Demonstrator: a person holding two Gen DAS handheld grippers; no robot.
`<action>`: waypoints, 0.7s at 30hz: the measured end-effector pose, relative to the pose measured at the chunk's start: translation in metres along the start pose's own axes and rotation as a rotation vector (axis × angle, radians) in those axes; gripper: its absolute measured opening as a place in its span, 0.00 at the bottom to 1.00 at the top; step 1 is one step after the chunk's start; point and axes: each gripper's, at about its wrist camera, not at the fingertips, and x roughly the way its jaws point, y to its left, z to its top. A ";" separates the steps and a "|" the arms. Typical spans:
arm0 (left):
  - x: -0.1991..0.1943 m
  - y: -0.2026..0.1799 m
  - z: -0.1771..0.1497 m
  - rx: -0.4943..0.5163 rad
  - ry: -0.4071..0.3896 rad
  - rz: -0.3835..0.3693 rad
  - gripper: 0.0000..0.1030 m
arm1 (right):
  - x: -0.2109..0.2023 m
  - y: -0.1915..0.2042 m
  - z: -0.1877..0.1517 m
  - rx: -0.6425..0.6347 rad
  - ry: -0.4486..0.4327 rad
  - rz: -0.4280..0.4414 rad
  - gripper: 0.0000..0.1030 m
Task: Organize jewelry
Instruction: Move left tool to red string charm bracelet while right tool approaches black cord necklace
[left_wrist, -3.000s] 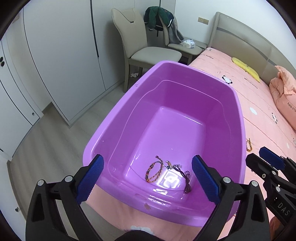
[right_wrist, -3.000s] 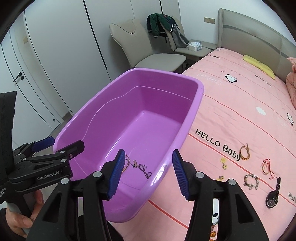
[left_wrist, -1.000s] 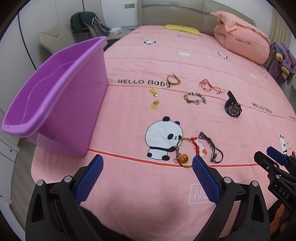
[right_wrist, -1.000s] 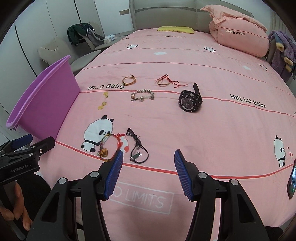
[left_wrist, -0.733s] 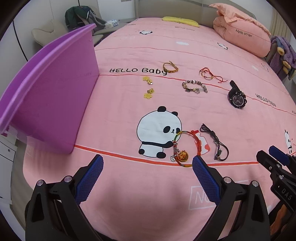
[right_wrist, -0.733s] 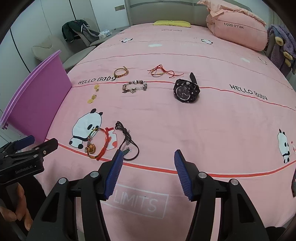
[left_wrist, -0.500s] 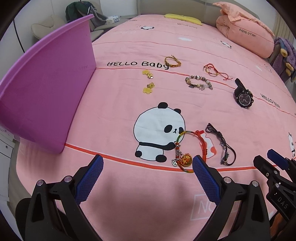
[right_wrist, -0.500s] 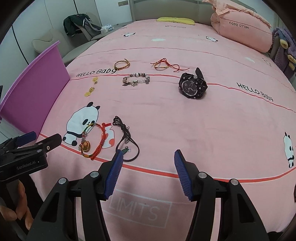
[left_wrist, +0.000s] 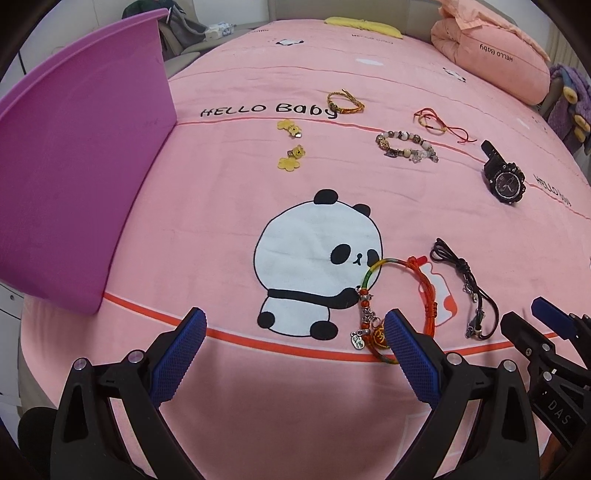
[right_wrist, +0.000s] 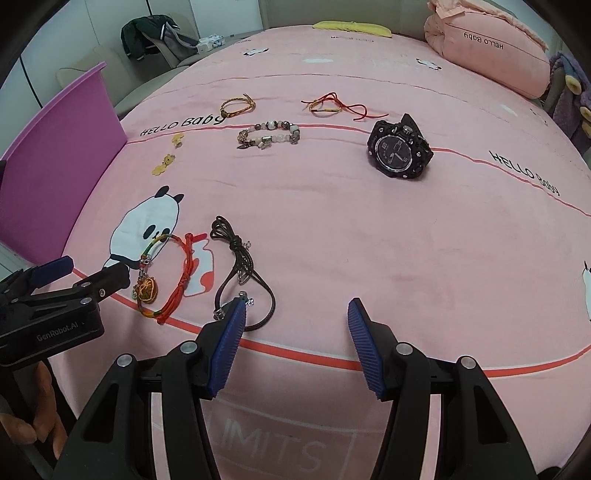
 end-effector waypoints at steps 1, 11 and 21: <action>0.002 -0.001 0.000 0.000 0.001 -0.006 0.92 | 0.002 0.000 0.000 0.001 0.001 -0.002 0.54; 0.019 -0.012 -0.001 0.018 0.015 -0.049 0.92 | 0.019 0.003 0.004 -0.020 0.011 -0.028 0.54; 0.035 -0.021 -0.004 0.033 0.025 -0.055 0.92 | 0.029 0.007 0.003 -0.049 0.004 -0.045 0.54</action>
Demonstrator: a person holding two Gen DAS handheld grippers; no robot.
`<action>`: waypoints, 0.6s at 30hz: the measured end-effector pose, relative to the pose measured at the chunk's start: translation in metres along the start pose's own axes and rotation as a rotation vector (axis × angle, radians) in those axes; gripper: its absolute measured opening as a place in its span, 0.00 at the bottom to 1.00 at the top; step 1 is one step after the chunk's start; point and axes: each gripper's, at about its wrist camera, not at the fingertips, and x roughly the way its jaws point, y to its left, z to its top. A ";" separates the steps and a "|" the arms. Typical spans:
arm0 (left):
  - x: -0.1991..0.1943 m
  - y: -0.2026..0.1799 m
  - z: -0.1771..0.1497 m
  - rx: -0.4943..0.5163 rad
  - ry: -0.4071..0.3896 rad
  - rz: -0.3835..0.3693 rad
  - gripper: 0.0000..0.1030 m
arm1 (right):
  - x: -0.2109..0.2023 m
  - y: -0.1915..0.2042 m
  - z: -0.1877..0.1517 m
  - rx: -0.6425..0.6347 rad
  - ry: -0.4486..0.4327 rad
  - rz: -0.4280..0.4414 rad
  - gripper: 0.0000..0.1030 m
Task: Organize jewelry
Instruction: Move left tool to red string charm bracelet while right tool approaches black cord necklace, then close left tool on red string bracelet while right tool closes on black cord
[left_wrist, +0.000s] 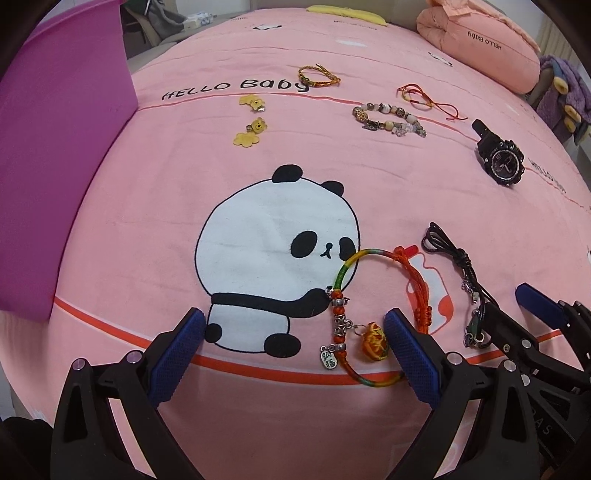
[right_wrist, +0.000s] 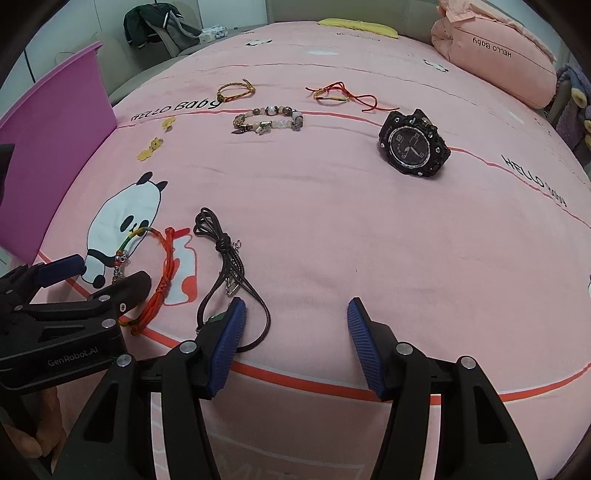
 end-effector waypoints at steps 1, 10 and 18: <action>0.001 0.000 0.001 -0.002 -0.004 0.000 0.92 | 0.001 0.001 -0.001 -0.007 -0.005 -0.005 0.54; -0.004 -0.012 0.001 0.039 -0.011 -0.087 0.58 | 0.004 0.007 0.000 -0.046 0.001 -0.008 0.46; -0.009 -0.015 -0.001 0.037 -0.002 -0.183 0.18 | 0.002 0.009 0.001 -0.058 0.004 0.052 0.01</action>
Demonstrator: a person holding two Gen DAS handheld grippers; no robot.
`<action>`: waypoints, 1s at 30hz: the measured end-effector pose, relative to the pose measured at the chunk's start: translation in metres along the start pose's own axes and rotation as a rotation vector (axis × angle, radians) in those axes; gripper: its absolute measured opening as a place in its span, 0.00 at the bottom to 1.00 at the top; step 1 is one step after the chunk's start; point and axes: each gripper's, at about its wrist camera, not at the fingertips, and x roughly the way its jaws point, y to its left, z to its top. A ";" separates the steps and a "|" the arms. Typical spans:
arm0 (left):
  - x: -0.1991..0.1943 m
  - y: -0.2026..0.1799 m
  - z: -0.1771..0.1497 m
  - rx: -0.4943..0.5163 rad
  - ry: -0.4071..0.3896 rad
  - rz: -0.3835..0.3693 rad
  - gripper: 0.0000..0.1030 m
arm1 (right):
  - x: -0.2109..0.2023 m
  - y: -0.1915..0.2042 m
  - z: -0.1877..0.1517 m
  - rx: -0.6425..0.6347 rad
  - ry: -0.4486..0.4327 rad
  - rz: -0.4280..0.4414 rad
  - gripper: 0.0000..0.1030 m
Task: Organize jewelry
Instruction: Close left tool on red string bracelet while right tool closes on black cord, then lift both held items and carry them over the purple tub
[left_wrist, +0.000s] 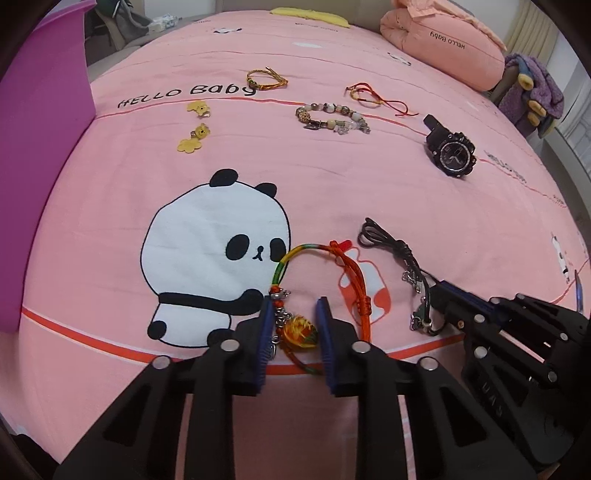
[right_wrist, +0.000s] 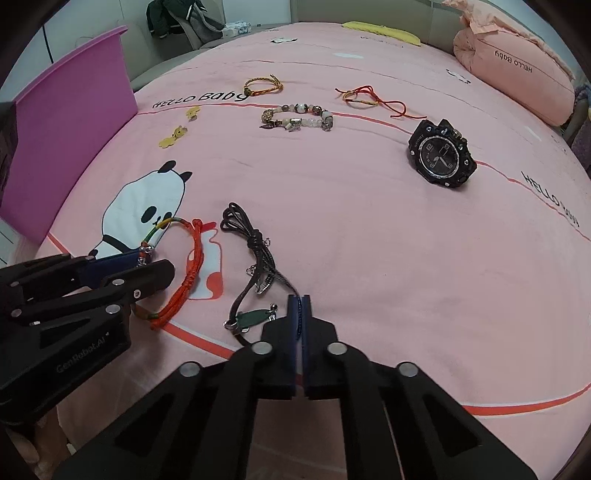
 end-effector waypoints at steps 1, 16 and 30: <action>-0.001 0.002 0.000 -0.010 0.000 -0.013 0.17 | -0.002 -0.002 0.000 0.011 -0.002 0.013 0.01; -0.050 0.004 -0.014 -0.041 -0.014 -0.028 0.14 | -0.052 -0.012 -0.006 0.099 -0.065 0.083 0.01; -0.134 0.023 -0.010 -0.035 -0.115 0.045 0.14 | -0.118 0.029 0.021 0.035 -0.148 0.113 0.01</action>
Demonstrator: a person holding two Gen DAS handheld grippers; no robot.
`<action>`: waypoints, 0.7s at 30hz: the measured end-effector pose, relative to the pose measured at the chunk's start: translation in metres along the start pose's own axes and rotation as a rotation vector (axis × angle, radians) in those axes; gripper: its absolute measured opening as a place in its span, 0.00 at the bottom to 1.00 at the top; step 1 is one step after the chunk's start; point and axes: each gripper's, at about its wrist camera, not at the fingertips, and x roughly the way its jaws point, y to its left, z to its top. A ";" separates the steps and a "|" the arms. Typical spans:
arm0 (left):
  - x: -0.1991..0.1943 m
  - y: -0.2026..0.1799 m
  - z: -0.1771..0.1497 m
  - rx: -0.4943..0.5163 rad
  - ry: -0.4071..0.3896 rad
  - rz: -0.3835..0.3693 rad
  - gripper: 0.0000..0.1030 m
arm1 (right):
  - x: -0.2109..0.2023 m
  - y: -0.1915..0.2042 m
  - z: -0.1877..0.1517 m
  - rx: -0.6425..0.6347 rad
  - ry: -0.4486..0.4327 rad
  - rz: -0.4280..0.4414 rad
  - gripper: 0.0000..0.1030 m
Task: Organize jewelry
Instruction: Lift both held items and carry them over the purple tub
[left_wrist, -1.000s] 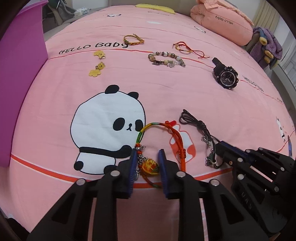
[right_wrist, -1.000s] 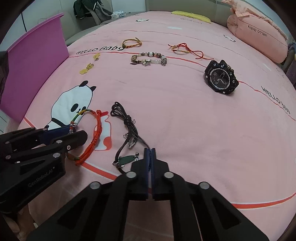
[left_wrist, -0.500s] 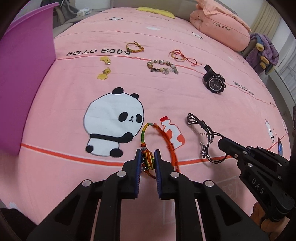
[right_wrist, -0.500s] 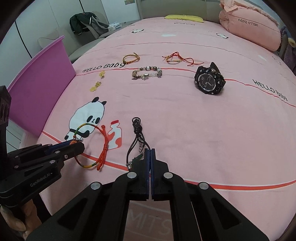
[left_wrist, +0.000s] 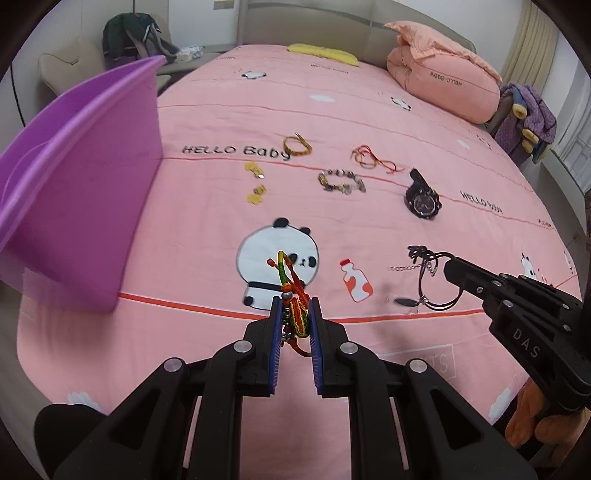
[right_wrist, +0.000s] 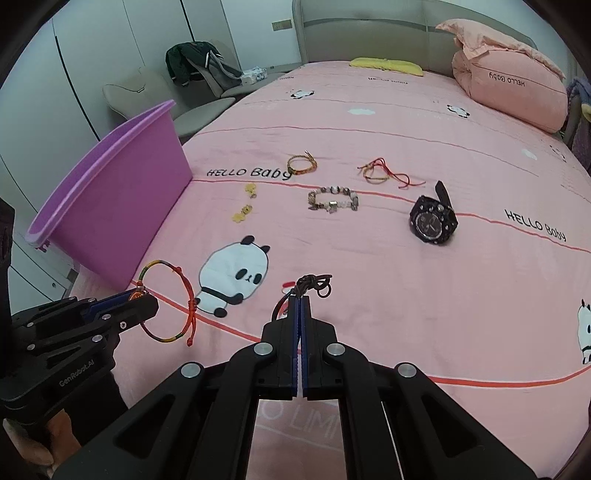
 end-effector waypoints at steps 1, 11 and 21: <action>-0.005 0.004 0.003 -0.007 -0.004 -0.003 0.14 | -0.003 0.004 0.004 -0.008 -0.005 0.003 0.01; -0.064 0.050 0.053 -0.009 -0.109 0.046 0.14 | -0.023 0.066 0.061 -0.060 -0.064 0.125 0.01; -0.108 0.114 0.104 -0.062 -0.194 0.111 0.14 | -0.027 0.155 0.133 -0.172 -0.133 0.254 0.01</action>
